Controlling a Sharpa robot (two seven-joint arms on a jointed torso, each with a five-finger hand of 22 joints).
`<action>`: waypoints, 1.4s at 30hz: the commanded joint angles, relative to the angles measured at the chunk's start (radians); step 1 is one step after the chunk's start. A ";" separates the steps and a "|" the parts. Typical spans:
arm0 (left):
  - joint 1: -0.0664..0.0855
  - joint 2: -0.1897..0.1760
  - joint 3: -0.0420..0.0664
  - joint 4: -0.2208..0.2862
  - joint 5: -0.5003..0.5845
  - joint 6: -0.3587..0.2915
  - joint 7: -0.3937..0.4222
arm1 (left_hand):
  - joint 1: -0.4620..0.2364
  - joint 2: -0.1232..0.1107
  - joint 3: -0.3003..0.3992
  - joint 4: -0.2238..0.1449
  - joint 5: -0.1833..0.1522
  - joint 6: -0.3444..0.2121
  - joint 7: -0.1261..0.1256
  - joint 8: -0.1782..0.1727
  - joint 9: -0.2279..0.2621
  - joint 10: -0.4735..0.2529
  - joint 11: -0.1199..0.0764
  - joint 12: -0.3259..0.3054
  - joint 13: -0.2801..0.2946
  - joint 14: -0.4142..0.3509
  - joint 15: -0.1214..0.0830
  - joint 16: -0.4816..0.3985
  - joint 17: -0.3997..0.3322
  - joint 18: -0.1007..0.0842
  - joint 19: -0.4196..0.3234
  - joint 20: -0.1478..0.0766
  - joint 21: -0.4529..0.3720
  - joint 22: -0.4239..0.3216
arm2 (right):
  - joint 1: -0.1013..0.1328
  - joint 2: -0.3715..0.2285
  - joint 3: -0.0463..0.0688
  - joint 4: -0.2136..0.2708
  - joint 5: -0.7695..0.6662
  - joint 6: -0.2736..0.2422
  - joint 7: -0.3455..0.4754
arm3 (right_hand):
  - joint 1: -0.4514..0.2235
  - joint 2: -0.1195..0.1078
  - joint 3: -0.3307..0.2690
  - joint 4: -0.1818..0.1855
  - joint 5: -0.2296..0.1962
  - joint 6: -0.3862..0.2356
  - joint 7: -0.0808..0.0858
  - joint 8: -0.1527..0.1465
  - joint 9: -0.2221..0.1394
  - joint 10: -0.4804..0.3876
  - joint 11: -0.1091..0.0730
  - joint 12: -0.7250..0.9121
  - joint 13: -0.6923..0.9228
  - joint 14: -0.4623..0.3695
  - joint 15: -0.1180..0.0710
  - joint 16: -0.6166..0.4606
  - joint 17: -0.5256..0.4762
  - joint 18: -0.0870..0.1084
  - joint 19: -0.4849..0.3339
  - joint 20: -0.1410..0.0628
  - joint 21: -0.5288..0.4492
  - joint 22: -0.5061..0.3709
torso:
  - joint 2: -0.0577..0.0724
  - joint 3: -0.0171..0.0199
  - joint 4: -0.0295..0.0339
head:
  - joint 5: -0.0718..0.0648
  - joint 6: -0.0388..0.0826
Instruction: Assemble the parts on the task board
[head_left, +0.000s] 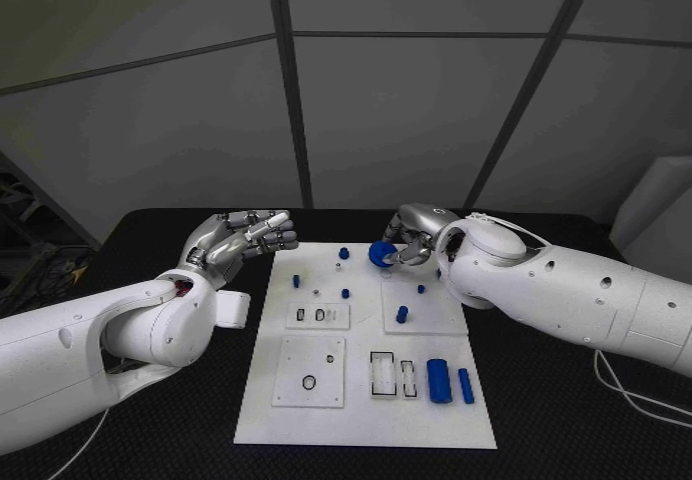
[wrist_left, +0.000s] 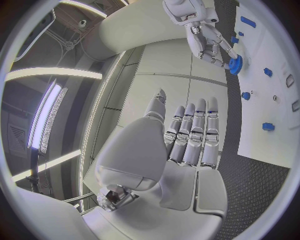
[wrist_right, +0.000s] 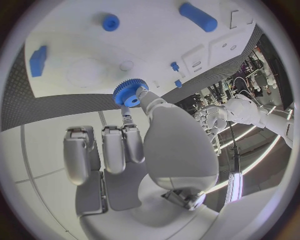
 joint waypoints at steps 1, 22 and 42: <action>0.001 0.002 0.001 0.000 -0.006 0.010 0.002 | -0.001 0.008 0.000 -0.008 -0.004 0.005 0.001 -0.005 -0.002 0.002 0.007 -0.007 -0.001 -0.001 0.005 -0.003 -0.001 -0.015 -0.002 0.004 0.003 -0.001 | 0.003 0.027 0.001 0.010 -0.065 -0.055 0.021 | -0.004 0.004 -0.002 -0.002 0.006 0.016 -0.008 0.000 0.010 0.041 -0.006 0.004 0.139 0.054 -0.007 0.003 0.001 -0.007 0.105 -0.008 0.006 0.263 | 0.002 0.0009 0.0013 | 0.002 0.000; 0.002 0.009 0.001 -0.002 -0.006 0.010 -0.002 | 0.001 0.010 -0.001 -0.013 -0.004 0.006 0.000 -0.007 -0.002 0.002 0.007 -0.009 -0.001 -0.001 0.005 -0.005 -0.001 -0.015 -0.004 0.004 0.002 -0.002 | -0.002 0.177 -0.021 -0.091 -0.079 -0.034 0.034 | -0.005 0.005 0.000 -0.003 0.007 0.017 -0.009 -0.001 0.010 0.041 -0.007 0.003 0.138 0.053 -0.007 0.001 -0.005 -0.007 0.105 -0.008 0.006 0.263 | 0.001 0.0006 -0.0011 | 0.013 -0.014; 0.003 0.009 0.001 -0.001 -0.006 0.015 0.000 | 0.000 0.011 -0.003 -0.015 -0.005 0.006 0.000 -0.008 -0.003 0.003 0.008 -0.010 -0.001 -0.001 0.005 -0.007 -0.001 -0.015 -0.004 0.005 0.002 -0.002 | -0.008 0.199 -0.044 -0.128 -0.084 0.017 0.026 | -0.015 0.001 -0.002 -0.005 0.006 0.011 -0.008 -0.009 0.008 0.039 -0.007 0.001 0.137 0.052 -0.005 -0.001 -0.008 -0.007 0.105 -0.008 0.006 0.263 | 0.000 0.0003 -0.0009 | 0.012 -0.022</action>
